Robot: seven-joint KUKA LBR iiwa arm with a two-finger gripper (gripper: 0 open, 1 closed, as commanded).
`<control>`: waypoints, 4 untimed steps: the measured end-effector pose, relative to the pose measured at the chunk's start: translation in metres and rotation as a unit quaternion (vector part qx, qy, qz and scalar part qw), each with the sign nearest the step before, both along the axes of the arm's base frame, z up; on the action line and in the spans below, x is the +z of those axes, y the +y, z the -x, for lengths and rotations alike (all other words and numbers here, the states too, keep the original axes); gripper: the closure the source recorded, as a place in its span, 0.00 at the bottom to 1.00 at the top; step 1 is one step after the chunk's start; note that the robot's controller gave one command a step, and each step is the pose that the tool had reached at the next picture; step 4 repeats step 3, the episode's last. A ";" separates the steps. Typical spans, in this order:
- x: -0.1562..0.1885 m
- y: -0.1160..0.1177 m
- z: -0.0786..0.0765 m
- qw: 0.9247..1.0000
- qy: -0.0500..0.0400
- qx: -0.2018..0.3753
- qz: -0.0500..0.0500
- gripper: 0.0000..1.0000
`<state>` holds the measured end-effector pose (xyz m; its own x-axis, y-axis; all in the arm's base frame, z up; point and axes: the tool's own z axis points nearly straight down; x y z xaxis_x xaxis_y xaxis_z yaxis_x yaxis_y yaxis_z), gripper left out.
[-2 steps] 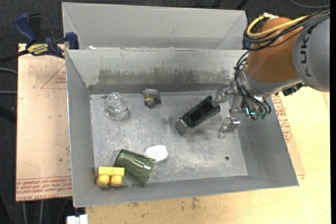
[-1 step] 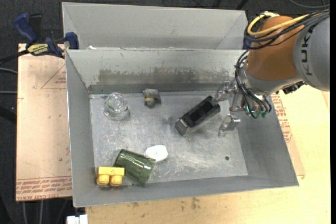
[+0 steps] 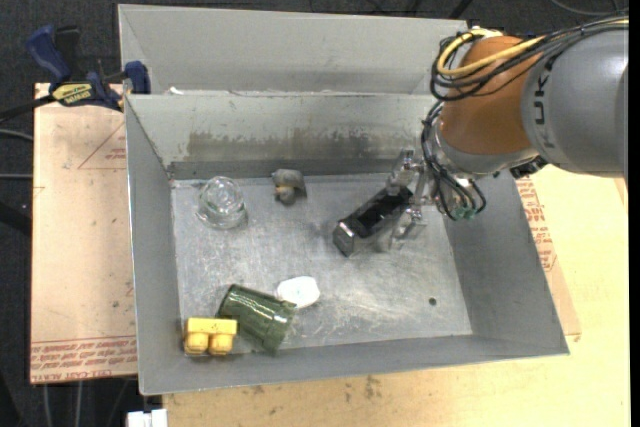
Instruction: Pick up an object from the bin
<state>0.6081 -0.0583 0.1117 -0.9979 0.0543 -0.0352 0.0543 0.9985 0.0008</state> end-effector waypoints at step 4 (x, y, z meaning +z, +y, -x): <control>0.109 0.017 0.009 1.000 0.019 0.017 0.000 1.00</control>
Offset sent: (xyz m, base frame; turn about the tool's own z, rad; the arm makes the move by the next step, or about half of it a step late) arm 0.0000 0.0000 0.0000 0.0000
